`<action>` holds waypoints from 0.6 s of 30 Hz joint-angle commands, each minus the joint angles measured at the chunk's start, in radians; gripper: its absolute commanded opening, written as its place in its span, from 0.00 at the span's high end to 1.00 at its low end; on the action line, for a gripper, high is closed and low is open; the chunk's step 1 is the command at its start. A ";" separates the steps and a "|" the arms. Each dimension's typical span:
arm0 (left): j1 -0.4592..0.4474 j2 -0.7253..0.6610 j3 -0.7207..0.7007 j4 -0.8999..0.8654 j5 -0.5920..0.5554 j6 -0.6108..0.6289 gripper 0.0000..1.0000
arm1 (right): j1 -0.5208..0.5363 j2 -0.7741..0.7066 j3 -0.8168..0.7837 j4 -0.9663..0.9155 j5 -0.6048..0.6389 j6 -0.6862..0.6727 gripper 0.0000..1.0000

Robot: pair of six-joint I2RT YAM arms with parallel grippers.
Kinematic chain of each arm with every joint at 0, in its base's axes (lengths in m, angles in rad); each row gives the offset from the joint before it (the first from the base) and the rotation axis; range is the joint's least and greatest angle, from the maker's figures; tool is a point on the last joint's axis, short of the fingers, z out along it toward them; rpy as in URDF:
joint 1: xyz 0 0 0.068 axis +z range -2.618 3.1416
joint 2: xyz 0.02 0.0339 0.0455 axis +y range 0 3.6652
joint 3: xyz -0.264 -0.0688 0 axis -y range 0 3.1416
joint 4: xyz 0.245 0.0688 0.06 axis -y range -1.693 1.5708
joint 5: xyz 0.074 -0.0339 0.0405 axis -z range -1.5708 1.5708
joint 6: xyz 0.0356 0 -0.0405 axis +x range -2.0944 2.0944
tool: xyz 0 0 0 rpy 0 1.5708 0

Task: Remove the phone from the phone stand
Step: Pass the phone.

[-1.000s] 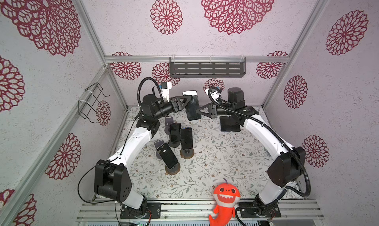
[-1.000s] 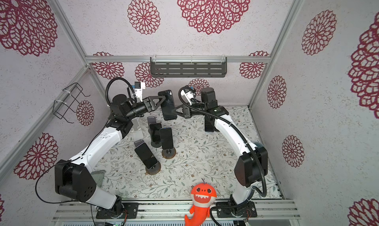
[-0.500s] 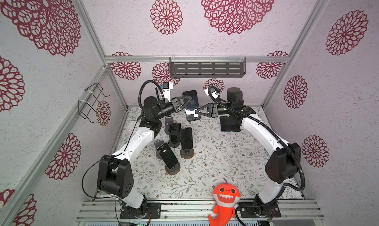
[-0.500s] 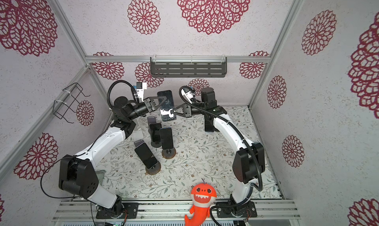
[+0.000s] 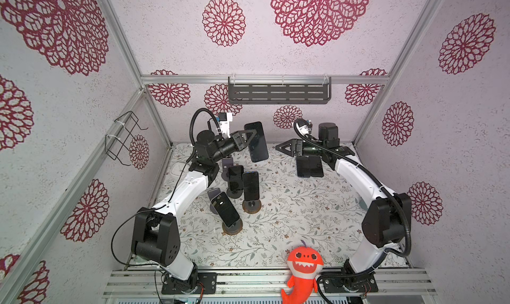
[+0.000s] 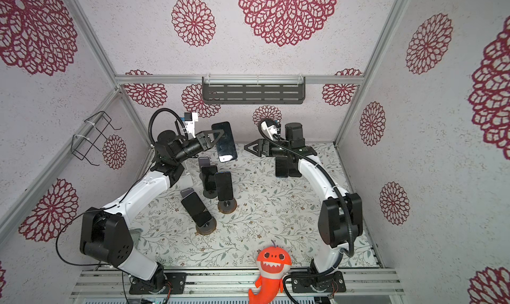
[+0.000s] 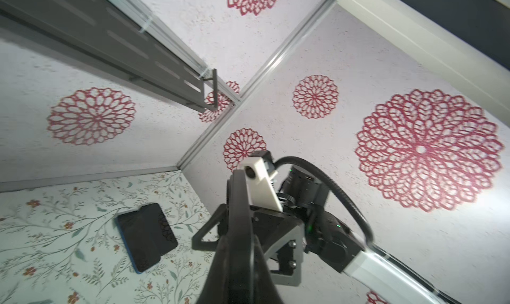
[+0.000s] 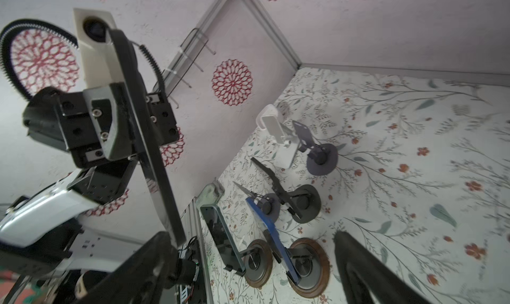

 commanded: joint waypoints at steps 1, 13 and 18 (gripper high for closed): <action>-0.037 -0.070 0.023 -0.172 -0.214 0.107 1.00 | 0.011 -0.123 -0.007 -0.038 0.179 -0.063 0.02; -0.159 -0.068 0.098 -0.359 -0.477 0.123 1.00 | 0.273 -0.094 0.164 -0.330 0.675 -0.260 0.02; -0.183 -0.066 0.075 -0.326 -0.493 0.144 1.00 | 0.337 -0.048 0.190 -0.349 0.691 -0.259 0.01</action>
